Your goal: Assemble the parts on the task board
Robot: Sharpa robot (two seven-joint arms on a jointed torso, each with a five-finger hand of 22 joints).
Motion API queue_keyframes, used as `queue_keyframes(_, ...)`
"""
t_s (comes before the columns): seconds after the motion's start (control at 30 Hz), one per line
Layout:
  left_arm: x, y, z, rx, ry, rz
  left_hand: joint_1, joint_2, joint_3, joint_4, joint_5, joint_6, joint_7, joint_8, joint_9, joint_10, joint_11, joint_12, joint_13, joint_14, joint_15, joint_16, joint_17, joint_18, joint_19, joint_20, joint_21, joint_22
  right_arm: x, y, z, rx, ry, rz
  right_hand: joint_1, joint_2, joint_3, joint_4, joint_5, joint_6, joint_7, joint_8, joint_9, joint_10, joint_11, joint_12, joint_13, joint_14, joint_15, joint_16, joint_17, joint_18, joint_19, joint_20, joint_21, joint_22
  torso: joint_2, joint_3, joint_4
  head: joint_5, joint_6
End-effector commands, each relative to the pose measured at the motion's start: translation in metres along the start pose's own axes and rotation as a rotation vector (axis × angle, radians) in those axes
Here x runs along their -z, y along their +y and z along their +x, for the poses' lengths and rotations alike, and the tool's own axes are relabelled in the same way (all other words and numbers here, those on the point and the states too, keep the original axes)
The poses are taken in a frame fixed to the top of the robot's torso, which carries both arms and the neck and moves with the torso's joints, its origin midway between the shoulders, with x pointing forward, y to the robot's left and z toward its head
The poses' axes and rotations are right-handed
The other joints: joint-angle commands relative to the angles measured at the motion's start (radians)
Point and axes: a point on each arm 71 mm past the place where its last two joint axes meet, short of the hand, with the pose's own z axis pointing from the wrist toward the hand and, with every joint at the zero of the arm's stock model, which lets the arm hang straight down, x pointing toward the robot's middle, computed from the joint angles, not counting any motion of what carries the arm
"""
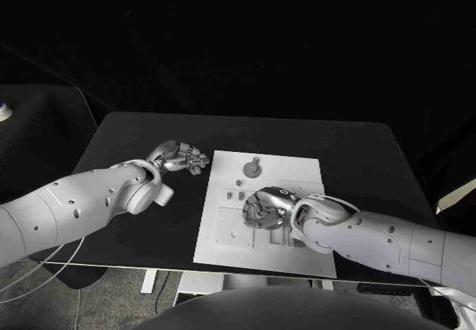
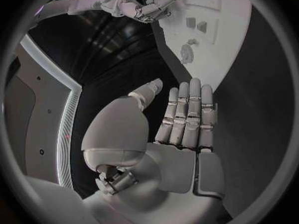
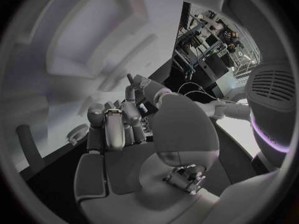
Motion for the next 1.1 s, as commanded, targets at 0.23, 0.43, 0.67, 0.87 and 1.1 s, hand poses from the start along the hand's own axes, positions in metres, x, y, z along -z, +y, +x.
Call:
queue_keyframes(0.23,-0.001,-0.0019,0.0017,0.009,0.012,0.006,-0.003,0.005,-0.005,-0.004,0.003,-0.007,-0.002,-0.004,-0.001,-0.01,0.0,-0.005,0.001,0.002,0.002,-0.006,-0.002,0.003,-0.007,-0.002,-0.007,0.001,0.0001,0.0021,0.0004,0.011,-0.006,-0.012,-0.002,0.01,0.005,-0.001,0.005,0.061,0.057,0.003,0.002,-0.001,0.0,-0.005,-0.002,-0.006,-0.002,0.008,0.001,0.014,0.001,0.005,0.048,-0.001,0.0,0.0002,-0.0004,-0.001,0.001)
queue_keyframes(0.43,-0.0007,-0.0015,0.001,0.009,0.011,0.005,-0.003,0.005,-0.005,-0.004,0.003,-0.007,-0.002,-0.005,-0.001,-0.01,0.0,-0.005,0.001,0.002,0.002,-0.006,-0.002,0.003,-0.007,-0.002,-0.007,0.001,0.0003,0.0033,-0.0005,0.011,-0.018,-0.018,-0.002,0.009,0.005,-0.001,0.004,0.061,0.057,0.003,0.002,-0.001,0.001,-0.005,-0.002,-0.003,-0.002,0.009,0.005,0.014,0.001,0.005,0.048,-0.001,0.0,-0.0001,0.0003,-0.002,0.001)
queue_keyframes(0.67,-0.0006,-0.0016,0.0011,0.009,0.011,0.006,-0.003,0.005,-0.005,-0.004,0.003,-0.007,-0.002,-0.005,-0.001,-0.011,0.0,-0.005,0.001,0.002,0.002,-0.007,-0.002,0.003,-0.007,-0.002,-0.007,0.001,0.0005,0.0039,-0.0009,0.011,-0.023,-0.02,-0.002,0.009,0.005,-0.001,0.004,0.061,0.057,0.003,0.002,-0.001,0.0,-0.005,-0.002,0.0,-0.002,0.01,0.007,0.014,0.001,0.005,0.048,-0.001,0.0,-0.0003,0.0003,-0.001,0.0)
queue_keyframes(0.87,-0.0003,-0.0013,0.0006,0.009,0.01,0.005,-0.003,0.005,-0.005,-0.004,0.003,-0.007,-0.002,-0.005,-0.001,-0.011,0.0,-0.006,0.001,0.002,0.003,-0.007,-0.002,0.003,-0.007,-0.002,-0.007,0.001,0.0009,0.0027,-0.0007,0.011,-0.018,-0.013,-0.002,0.009,0.006,-0.001,0.004,0.061,0.057,0.002,0.002,-0.001,0.0,-0.005,-0.002,-0.001,-0.002,0.009,0.007,0.014,0.001,0.005,0.048,-0.001,0.0,-0.0004,0.0004,-0.001,-0.001)
queue_keyframes(1.1,-0.0005,-0.0015,0.001,0.009,0.011,0.005,-0.003,0.005,-0.005,-0.004,0.003,-0.007,-0.002,-0.005,-0.001,-0.011,0.0,-0.006,0.001,0.003,0.003,-0.007,-0.002,0.003,-0.007,-0.002,-0.008,0.001,0.0009,0.002,0.0,0.011,-0.007,-0.008,-0.002,0.009,0.006,-0.002,0.004,0.061,0.057,0.002,0.002,-0.001,0.0,-0.005,-0.002,-0.001,-0.002,0.009,0.007,0.014,0.001,0.004,0.048,-0.001,0.0,-0.0001,0.0001,-0.001,-0.001)
